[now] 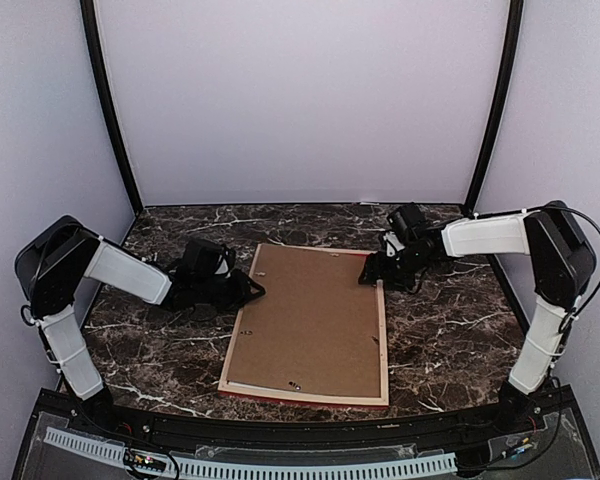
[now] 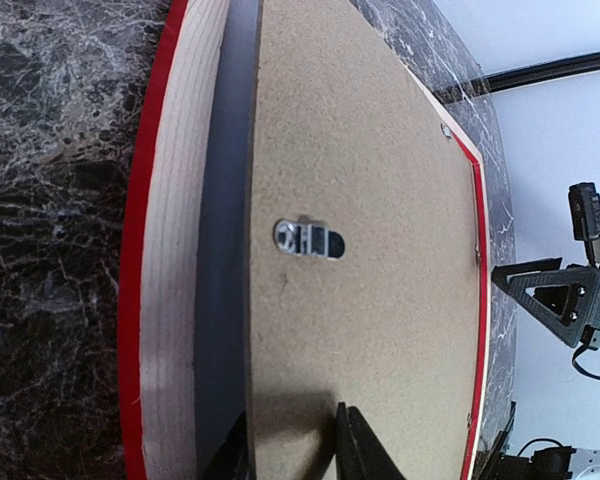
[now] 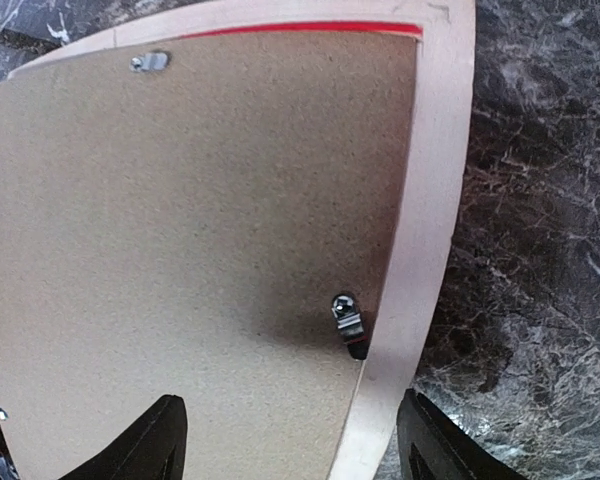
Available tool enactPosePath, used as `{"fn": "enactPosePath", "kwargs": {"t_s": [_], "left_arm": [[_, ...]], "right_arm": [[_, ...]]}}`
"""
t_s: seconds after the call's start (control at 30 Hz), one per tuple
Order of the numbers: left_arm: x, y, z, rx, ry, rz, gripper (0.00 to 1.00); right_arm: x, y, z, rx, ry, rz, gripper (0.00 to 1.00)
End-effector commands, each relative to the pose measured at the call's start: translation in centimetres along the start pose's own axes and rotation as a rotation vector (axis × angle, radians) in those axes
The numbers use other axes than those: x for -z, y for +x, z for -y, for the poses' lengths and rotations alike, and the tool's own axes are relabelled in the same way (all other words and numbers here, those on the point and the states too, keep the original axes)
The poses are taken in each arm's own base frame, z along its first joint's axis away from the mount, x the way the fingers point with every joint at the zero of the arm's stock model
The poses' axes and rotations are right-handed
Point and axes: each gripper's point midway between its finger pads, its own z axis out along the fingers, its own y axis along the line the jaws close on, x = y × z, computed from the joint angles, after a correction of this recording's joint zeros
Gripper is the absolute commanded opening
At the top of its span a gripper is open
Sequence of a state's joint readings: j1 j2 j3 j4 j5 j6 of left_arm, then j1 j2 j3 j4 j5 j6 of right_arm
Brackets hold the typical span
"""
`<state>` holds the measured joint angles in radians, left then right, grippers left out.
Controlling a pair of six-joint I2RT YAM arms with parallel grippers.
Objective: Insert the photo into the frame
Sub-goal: Press the fastener onto the backboard.
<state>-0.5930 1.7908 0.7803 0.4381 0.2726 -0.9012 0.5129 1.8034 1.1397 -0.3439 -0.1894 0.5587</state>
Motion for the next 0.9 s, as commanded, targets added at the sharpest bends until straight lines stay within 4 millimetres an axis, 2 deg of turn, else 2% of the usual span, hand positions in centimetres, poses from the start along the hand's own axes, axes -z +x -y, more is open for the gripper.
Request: {"fn": "enactPosePath", "kwargs": {"t_s": [0.0,0.17,0.4,0.7,0.87], "left_arm": [[-0.4,1.2,-0.7,-0.04,-0.039,-0.063,0.26],[-0.9,1.7,-0.5,-0.064,-0.041,-0.093,0.26],[-1.5,2.4,-0.1,-0.082,-0.038,-0.139,0.28],[-1.8,3.9,0.7,-0.114,-0.032,-0.196,0.37],[-1.7,3.8,0.4,-0.128,-0.072,-0.191,0.42]], "right_arm": [[-1.3,0.8,0.5,0.007,0.008,-0.022,0.73],[-2.0,1.3,0.6,0.013,-0.005,-0.038,0.72],[-2.4,1.7,-0.5,0.035,-0.076,-0.055,0.7],[-2.3,0.7,-1.2,0.095,-0.091,-0.048,0.69],[-2.1,0.0,-0.8,0.109,-0.047,-0.04,0.69]]}}
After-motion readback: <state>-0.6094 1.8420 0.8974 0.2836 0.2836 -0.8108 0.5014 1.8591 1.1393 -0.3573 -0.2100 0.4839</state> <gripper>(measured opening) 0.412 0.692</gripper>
